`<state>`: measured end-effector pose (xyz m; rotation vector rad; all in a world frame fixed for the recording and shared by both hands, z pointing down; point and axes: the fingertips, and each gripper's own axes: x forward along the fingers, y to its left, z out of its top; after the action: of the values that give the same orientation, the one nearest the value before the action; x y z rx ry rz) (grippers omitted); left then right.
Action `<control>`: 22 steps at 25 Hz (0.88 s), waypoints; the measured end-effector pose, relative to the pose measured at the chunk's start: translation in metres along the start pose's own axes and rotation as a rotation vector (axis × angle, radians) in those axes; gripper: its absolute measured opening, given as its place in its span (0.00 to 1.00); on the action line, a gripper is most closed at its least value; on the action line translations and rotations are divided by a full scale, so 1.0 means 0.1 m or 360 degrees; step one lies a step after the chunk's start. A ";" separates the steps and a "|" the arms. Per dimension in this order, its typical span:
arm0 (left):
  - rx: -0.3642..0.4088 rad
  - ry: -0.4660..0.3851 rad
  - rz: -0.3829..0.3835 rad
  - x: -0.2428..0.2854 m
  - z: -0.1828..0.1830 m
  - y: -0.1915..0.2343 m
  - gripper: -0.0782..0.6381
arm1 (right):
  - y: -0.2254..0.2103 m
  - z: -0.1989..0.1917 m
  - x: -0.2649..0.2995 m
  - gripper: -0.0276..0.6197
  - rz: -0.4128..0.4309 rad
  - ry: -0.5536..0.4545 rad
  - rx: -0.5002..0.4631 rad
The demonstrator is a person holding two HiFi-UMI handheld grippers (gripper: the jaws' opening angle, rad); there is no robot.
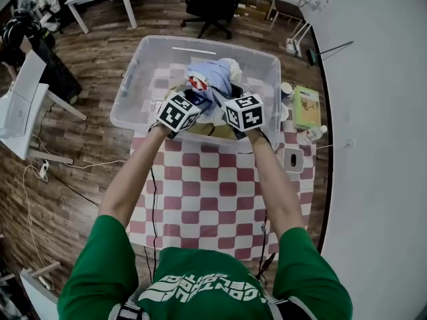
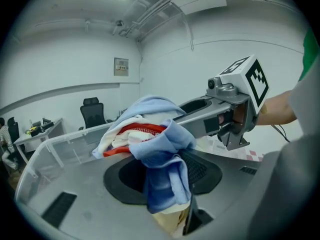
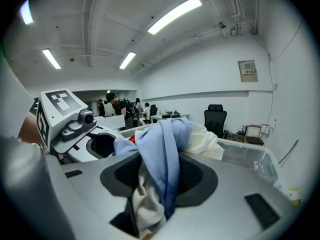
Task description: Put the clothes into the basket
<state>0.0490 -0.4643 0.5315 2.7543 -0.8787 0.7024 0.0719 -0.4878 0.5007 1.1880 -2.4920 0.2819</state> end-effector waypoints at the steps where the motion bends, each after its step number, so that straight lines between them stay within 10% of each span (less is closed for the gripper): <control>1: -0.0009 0.0029 -0.0008 0.03 -0.07 0.04 0.36 | 0.00 -0.06 0.06 0.32 0.0008 0.0021 0.0010; 22: 0.0103 0.0622 -0.0229 0.64 -1.15 0.46 0.36 | -0.06 -1.07 1.00 0.32 0.0118 0.0494 0.0103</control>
<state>0.0241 -0.5000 0.6638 2.5644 -0.5775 1.2016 0.0441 -0.5263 0.6391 0.9915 -2.2717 0.5282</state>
